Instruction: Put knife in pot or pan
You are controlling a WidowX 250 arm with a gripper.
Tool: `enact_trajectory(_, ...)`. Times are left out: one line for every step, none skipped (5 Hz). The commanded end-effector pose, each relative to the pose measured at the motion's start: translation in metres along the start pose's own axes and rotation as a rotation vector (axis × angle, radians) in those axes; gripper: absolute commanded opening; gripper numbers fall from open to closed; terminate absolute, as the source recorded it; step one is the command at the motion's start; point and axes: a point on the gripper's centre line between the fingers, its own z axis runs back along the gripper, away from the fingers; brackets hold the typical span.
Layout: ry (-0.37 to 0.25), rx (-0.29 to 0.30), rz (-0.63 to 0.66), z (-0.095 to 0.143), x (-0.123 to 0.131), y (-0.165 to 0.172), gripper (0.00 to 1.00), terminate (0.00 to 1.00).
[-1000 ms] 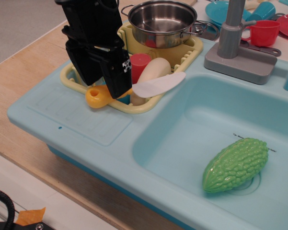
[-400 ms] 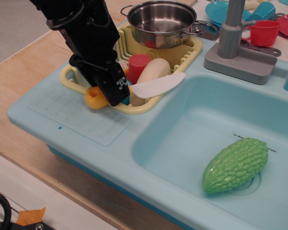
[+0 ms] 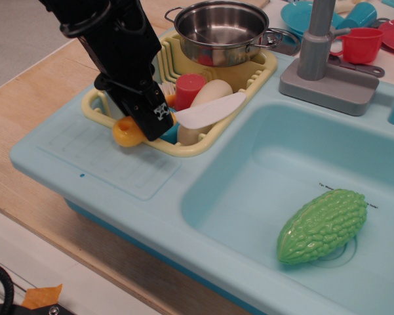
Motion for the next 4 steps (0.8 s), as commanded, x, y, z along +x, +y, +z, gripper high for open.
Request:
enact_trajectory(0.031,0.063,-0.037,0.039,0.023,0.003,0.0,0.0)
enact_trajectory(0.007,0.106,-0.081,0.06,0.033,0.007,0.0,0.0)
enact_trajectory(-0.058,0.139,-0.147,0.079,0.052,0.013,0.0,0.0)
enact_trajectory(-0.126,0.13,-0.198,0.079,0.083,0.03,0.0,0.0)
